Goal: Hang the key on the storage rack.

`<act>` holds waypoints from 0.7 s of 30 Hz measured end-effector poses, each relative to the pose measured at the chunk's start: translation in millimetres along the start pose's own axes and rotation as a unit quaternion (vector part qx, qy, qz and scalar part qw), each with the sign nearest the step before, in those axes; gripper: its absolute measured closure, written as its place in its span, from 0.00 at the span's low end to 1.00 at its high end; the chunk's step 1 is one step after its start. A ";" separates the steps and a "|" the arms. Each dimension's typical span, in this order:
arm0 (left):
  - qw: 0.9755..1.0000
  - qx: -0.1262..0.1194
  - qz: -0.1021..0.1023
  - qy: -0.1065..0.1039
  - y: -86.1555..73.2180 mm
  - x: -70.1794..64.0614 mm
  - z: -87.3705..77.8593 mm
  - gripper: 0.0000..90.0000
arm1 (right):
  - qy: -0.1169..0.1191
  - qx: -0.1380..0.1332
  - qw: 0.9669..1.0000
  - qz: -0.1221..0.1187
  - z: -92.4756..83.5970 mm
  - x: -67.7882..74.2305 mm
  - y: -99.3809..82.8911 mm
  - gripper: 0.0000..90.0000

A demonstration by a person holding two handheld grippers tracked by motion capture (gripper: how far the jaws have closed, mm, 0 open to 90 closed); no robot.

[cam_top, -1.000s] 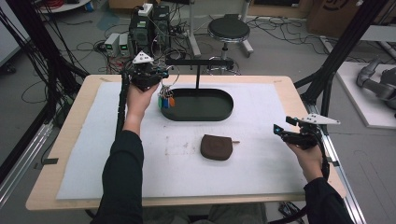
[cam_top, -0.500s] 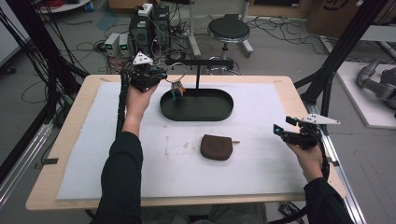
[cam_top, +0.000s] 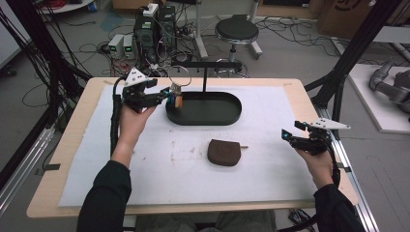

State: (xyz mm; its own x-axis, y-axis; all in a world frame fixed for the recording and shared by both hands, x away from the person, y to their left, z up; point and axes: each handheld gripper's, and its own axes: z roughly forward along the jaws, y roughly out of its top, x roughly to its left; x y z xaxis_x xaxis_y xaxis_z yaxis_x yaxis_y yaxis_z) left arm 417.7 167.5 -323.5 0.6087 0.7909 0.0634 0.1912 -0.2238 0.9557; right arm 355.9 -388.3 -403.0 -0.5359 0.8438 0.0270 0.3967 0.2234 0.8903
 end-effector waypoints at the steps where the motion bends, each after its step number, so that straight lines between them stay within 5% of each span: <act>1: 1.000 -0.003 0.003 -0.003 -3.1 -3.4 -5.7 0.42 | 0.000 -0.001 1.000 -0.002 0.4 0.4 0.0 0.30; 6: 1.000 -0.002 0.012 -0.017 -19.5 -21.9 -31.6 0.37 | 0.001 -0.001 1.000 -0.002 0.9 2.1 0.3 0.30; 12: 1.000 0.011 0.027 -0.010 -43.1 -41.6 -55.6 0.32 | 0.001 0.001 1.000 -0.003 0.8 4.0 0.4 0.30; 21: 0.999 0.013 -0.031 0.000 -95.0 -37.1 -80.0 0.25 | 0.000 -0.003 1.000 -0.006 0.7 5.6 1.2 0.30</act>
State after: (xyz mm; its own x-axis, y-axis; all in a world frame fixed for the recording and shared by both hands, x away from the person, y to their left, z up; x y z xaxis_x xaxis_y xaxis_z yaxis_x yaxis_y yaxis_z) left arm 315.3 205.0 -393.7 0.5950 0.8037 0.0037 0.2486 -0.1884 0.9501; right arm 353.9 -383.0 -402.2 -0.5404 0.8412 0.0155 0.3855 0.2312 0.8933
